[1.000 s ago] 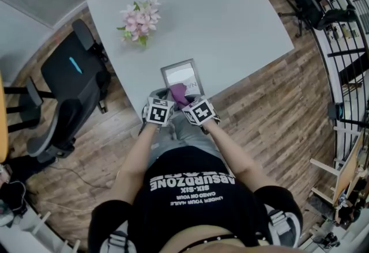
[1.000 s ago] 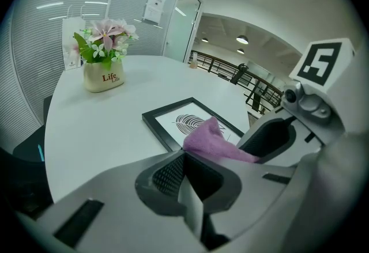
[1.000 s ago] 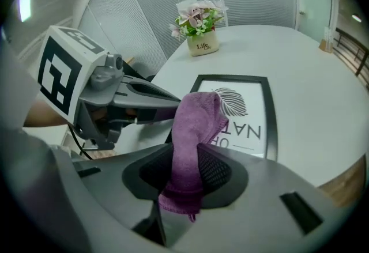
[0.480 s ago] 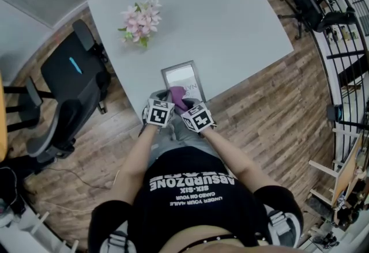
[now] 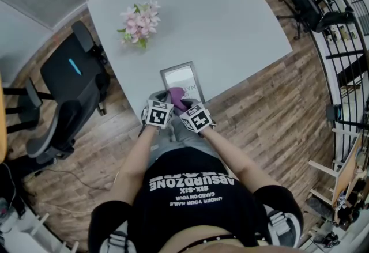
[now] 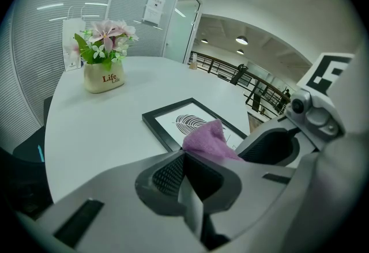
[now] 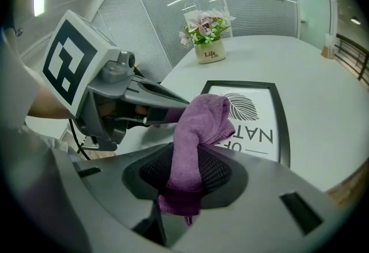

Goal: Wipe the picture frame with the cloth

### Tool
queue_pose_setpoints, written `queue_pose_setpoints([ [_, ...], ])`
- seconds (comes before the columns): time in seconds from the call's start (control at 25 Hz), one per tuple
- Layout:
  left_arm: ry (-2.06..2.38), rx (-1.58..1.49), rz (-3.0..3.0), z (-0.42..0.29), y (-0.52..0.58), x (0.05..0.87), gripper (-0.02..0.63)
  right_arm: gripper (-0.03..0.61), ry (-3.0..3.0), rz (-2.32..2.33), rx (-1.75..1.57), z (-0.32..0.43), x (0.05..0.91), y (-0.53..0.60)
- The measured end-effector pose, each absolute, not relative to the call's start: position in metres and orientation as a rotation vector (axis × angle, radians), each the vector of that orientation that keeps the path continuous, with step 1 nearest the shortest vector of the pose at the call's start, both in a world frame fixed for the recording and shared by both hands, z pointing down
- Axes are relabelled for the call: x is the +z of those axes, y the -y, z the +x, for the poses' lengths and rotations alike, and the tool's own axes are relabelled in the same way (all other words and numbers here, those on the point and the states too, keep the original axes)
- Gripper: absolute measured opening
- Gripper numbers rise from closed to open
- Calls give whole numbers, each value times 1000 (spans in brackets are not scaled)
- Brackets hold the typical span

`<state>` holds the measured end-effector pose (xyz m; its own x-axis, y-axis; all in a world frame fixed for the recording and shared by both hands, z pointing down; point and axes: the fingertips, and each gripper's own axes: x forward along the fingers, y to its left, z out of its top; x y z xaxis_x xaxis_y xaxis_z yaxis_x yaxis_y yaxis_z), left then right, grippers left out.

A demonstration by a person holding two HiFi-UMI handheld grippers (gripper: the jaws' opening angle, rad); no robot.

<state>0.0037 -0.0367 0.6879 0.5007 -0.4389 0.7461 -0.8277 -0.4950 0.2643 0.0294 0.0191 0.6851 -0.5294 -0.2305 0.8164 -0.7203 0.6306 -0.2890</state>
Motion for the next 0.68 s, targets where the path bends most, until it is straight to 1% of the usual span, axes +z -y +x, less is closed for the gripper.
queue_pose_setpoints([
  [0.68,1052,799,2128,3,36,688,15,133,2062,719,786,29,686,-19],
])
